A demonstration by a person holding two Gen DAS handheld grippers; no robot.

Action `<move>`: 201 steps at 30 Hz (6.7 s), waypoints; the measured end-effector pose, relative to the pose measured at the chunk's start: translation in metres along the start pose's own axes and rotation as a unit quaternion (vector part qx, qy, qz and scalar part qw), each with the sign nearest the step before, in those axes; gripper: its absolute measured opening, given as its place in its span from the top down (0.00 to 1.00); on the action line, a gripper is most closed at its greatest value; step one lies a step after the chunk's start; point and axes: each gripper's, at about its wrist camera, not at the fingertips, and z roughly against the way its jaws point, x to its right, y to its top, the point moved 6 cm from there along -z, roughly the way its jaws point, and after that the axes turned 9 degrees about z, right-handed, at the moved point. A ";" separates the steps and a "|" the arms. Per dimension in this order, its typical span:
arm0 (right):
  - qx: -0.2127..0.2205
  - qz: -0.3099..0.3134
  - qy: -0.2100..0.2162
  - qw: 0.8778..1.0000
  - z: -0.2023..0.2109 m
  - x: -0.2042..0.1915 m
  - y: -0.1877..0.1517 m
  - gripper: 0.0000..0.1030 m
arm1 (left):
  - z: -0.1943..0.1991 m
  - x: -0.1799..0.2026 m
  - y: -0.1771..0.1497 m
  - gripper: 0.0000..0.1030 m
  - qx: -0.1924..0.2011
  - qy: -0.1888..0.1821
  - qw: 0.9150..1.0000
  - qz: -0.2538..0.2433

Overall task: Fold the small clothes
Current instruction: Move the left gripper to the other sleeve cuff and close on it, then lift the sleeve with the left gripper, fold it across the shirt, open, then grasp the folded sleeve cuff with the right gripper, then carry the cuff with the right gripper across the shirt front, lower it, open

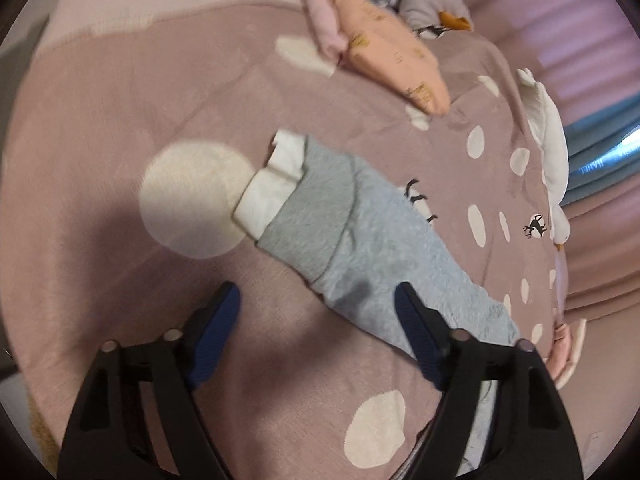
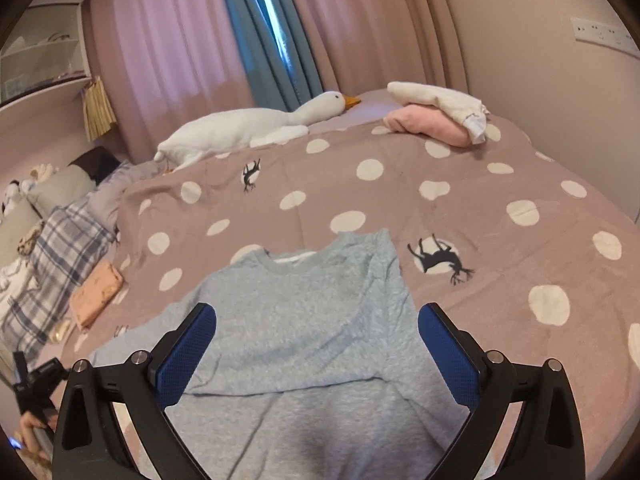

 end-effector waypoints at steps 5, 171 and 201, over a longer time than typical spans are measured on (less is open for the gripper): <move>-0.015 0.001 -0.001 1.000 -0.004 -0.004 -0.007 0.03 | -0.006 0.002 0.007 0.29 0.000 -0.061 0.998 0.032; -0.065 0.144 0.096 0.983 -0.064 -0.106 0.069 0.83 | -0.008 0.114 -0.127 0.28 -0.054 -0.020 0.952 -0.300; -0.089 0.103 0.048 0.989 -0.077 -0.051 0.049 0.83 | -0.034 0.147 -0.178 0.28 -0.080 -0.004 0.923 -0.376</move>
